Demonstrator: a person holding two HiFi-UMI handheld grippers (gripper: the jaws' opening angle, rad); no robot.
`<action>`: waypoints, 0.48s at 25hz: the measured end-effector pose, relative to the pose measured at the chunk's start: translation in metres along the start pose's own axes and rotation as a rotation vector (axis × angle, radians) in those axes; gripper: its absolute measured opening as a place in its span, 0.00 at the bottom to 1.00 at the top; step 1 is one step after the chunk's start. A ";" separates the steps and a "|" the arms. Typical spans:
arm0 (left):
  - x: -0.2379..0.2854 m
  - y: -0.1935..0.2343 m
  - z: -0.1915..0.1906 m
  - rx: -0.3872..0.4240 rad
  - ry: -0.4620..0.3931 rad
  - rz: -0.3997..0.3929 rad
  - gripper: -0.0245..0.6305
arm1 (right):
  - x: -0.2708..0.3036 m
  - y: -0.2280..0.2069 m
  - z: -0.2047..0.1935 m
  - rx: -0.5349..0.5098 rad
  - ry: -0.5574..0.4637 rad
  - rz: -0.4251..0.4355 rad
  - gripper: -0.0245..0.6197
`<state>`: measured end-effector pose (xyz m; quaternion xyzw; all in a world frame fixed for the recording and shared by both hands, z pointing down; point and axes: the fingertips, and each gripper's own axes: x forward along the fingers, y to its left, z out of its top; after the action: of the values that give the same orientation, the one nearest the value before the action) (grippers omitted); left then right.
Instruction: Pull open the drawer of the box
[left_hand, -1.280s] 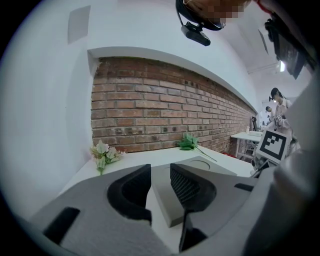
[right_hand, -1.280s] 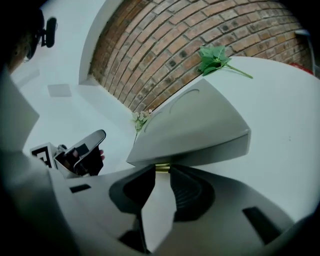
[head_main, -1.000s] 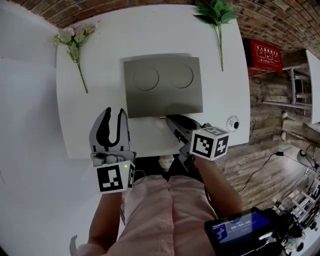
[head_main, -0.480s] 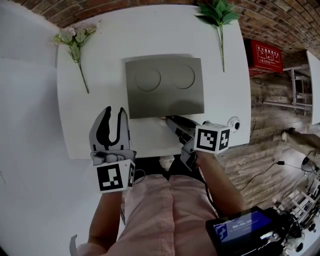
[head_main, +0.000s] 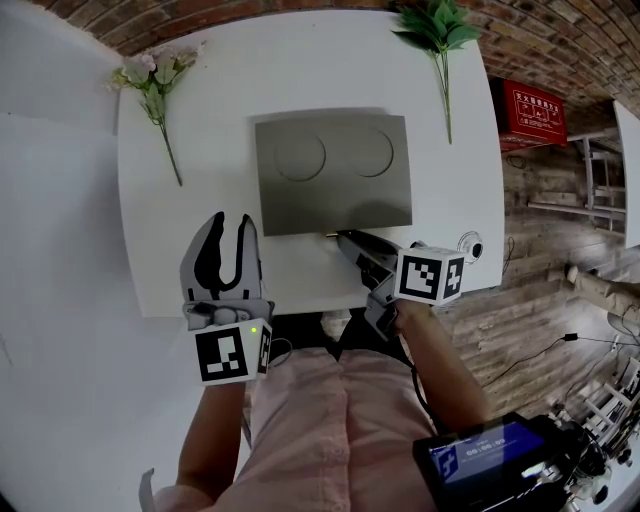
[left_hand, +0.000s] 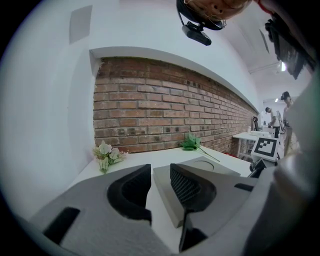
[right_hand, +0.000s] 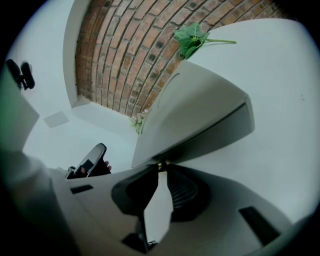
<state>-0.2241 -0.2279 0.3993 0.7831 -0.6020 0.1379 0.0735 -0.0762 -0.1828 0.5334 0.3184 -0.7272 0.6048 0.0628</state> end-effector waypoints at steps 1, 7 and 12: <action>0.000 0.001 0.000 0.001 0.001 0.002 0.23 | 0.000 0.000 0.000 0.000 -0.001 0.000 0.13; 0.001 -0.002 0.002 0.005 -0.003 -0.008 0.23 | -0.002 0.000 -0.004 0.003 0.001 0.000 0.13; 0.002 -0.003 0.001 0.003 -0.005 -0.012 0.23 | -0.003 -0.003 -0.006 0.008 -0.001 -0.002 0.13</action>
<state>-0.2209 -0.2290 0.3987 0.7872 -0.5971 0.1366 0.0717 -0.0736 -0.1763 0.5358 0.3197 -0.7246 0.6074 0.0616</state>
